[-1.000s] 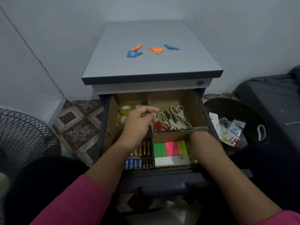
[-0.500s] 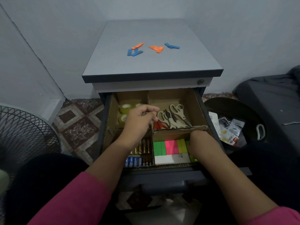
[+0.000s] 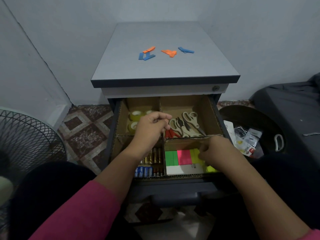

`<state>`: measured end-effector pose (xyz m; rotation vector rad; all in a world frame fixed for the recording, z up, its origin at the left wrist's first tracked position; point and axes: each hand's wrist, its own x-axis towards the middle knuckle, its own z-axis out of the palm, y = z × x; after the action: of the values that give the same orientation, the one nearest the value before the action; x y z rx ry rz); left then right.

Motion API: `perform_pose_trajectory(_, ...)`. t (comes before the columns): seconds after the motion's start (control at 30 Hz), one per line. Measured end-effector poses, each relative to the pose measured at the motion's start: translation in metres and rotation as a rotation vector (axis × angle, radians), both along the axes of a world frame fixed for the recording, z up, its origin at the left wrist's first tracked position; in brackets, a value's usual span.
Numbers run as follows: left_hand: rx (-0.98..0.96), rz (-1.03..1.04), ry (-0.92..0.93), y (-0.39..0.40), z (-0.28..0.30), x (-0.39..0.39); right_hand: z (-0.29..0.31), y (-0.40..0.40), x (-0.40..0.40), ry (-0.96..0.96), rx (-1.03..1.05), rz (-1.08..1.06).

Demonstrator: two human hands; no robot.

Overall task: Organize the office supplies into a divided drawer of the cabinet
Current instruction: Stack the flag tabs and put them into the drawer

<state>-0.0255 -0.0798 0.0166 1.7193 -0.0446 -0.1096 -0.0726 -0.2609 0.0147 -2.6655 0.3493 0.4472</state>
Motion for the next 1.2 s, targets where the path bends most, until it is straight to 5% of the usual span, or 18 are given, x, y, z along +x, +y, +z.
perform_pose_trajectory(0.1, 0.004, -0.005, 0.004, -0.001, 0.0, 0.0, 0.006, 0.017, -0.002, 0.083, 0.2, 0.035)
perform_pose_trajectory(0.27, 0.0, -0.005, 0.011, -0.001, 0.0, 0.0, -0.011, 0.05, 0.004, 0.203, 0.242, 0.121)
perform_pose_trajectory(0.93, -0.006, -0.023, 0.012, -0.001, 0.004, -0.002, -0.017, 0.054, 0.008, 0.143, 0.027, 0.186)
perform_pose_trajectory(1.2, 0.009, -0.032, 0.004, -0.001, 0.004, -0.001, -0.009, -0.002, 0.003, -0.03, -0.318, 0.057)
